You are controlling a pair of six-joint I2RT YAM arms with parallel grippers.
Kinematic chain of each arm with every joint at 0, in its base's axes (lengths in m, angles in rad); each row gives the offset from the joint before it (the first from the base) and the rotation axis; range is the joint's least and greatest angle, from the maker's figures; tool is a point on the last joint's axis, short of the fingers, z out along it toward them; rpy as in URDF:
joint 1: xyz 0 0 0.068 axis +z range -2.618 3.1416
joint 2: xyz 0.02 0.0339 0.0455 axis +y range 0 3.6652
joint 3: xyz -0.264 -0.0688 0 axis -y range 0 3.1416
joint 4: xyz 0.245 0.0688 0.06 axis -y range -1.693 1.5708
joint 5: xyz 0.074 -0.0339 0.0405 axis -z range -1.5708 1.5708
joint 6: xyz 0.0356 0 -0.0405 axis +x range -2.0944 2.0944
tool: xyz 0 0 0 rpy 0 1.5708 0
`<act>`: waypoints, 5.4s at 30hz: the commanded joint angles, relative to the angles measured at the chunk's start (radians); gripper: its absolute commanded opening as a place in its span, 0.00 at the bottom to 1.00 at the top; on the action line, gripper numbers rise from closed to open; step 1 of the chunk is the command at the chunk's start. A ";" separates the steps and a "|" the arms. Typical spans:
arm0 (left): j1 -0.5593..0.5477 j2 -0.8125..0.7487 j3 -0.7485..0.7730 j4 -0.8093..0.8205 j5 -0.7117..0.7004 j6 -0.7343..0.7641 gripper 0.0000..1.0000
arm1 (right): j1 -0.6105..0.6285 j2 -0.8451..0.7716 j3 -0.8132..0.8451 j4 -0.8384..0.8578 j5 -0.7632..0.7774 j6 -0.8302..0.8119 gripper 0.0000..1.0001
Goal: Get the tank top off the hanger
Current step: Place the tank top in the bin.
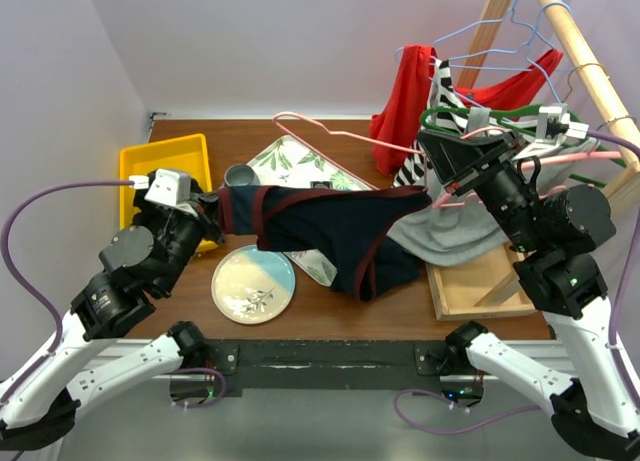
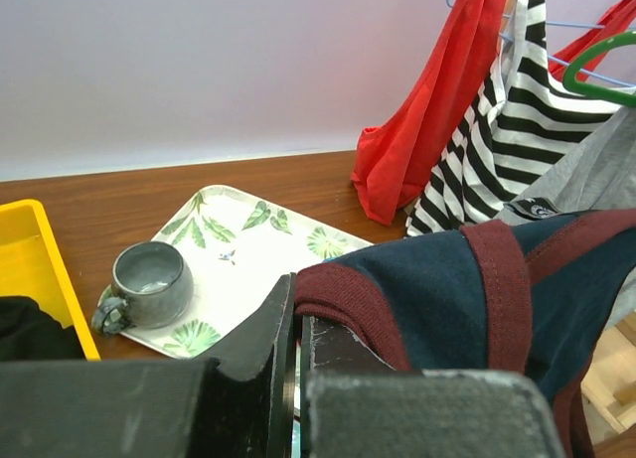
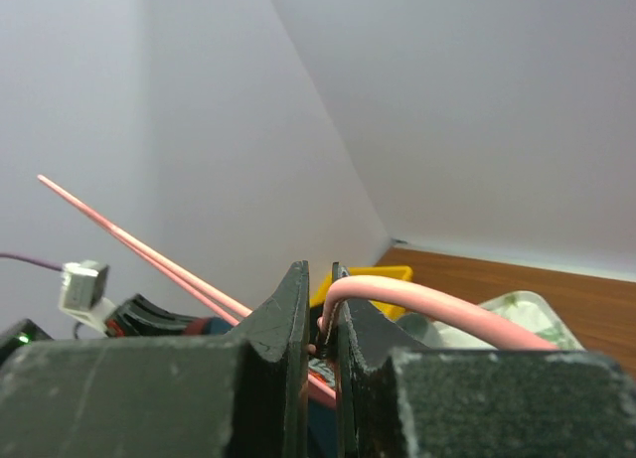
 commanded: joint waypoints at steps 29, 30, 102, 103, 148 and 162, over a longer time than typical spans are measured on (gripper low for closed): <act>0.012 0.028 -0.196 0.146 0.102 -0.125 0.00 | -0.009 -0.113 -0.209 0.416 0.202 0.339 0.00; 0.014 0.028 -0.204 0.141 0.107 -0.130 0.00 | -0.009 -0.116 -0.215 0.425 0.210 0.343 0.00; 0.021 0.349 0.409 0.205 -0.427 0.465 0.00 | -0.009 -0.079 -0.072 0.272 -0.109 0.043 0.00; 0.032 0.380 0.501 0.239 -0.444 0.552 0.00 | -0.009 -0.084 -0.072 0.270 -0.109 0.044 0.00; 0.934 0.839 0.255 -0.552 -0.110 -0.612 0.77 | -0.009 -0.251 -0.206 0.204 -0.059 -0.066 0.00; 0.937 0.885 0.037 -0.368 0.168 -0.610 0.77 | -0.009 -0.268 -0.198 0.207 -0.053 -0.076 0.00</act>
